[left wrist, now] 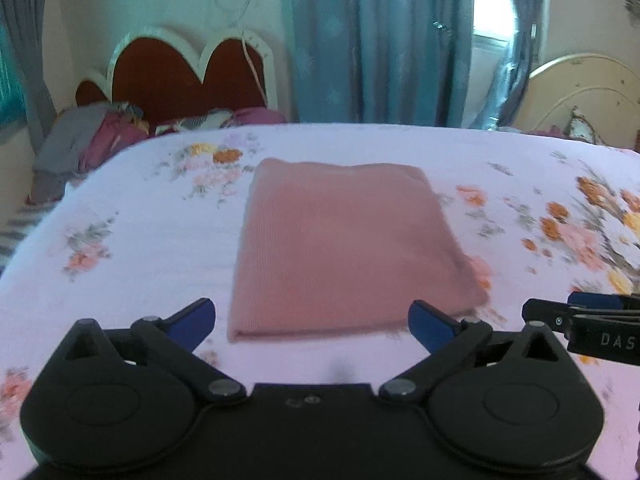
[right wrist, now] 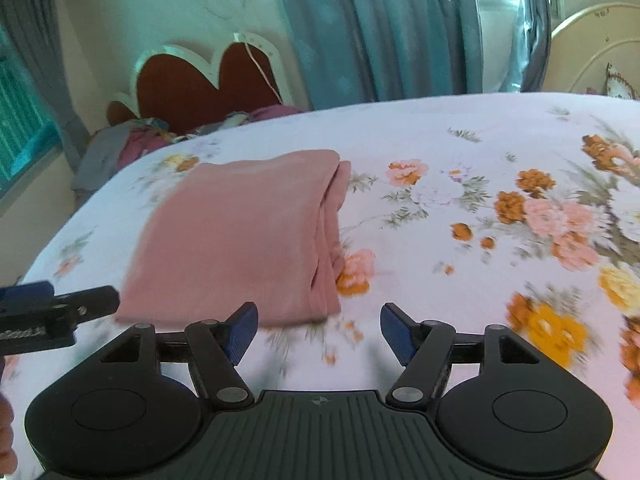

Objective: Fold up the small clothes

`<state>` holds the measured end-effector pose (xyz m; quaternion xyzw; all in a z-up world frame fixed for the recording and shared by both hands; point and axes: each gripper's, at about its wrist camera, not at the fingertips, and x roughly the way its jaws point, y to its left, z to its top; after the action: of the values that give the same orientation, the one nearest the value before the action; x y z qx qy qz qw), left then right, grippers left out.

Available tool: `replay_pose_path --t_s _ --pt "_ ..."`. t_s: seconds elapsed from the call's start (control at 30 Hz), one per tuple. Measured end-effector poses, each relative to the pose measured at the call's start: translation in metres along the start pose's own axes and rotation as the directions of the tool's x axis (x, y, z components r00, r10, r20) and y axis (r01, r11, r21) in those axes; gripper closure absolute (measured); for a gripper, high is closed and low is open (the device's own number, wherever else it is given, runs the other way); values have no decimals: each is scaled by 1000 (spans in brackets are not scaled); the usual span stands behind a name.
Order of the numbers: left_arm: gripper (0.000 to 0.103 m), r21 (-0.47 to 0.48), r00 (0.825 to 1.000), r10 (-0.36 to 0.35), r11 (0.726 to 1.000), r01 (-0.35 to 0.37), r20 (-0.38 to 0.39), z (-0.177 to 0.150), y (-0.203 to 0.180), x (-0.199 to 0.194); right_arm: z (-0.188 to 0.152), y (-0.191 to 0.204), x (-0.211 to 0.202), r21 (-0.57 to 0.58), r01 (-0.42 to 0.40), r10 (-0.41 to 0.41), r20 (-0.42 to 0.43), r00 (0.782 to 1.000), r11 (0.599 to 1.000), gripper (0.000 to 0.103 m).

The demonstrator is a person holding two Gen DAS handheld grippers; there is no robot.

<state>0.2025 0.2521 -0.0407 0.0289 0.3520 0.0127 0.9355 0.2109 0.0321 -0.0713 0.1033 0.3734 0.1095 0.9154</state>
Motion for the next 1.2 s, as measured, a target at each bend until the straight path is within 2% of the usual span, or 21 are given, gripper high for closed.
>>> replay_pose_path --t_s 0.13,0.23,0.37,0.6,0.73,0.83,1.2 --pt "0 -8 997 45 999 -44 58 -16 -14 -54 -18 7 -56 -61 -12 15 49 999 998 36" --pt "0 -7 994 87 996 -87 70 -27 -23 -89 -33 12 -97 -95 -10 19 88 996 995 34" --pt "0 -34 994 100 995 -99 44 -39 -24 -119 -51 20 -149 -134 0 20 150 988 991 22" --pt "0 -48 985 157 987 -153 72 -61 -20 -163 -64 37 -213 -150 35 3 248 969 988 21" --pt "0 -74 981 158 986 -151 108 -67 -15 -185 -71 45 -236 -160 54 -4 298 955 986 8" --pt "0 -111 980 151 984 -138 125 -70 -9 -200 -76 51 -250 -171 61 -3 323 946 983 7" --pt "0 -116 974 160 983 -143 159 -74 -3 -225 -82 50 -265 -178 49 15 342 939 983 7"
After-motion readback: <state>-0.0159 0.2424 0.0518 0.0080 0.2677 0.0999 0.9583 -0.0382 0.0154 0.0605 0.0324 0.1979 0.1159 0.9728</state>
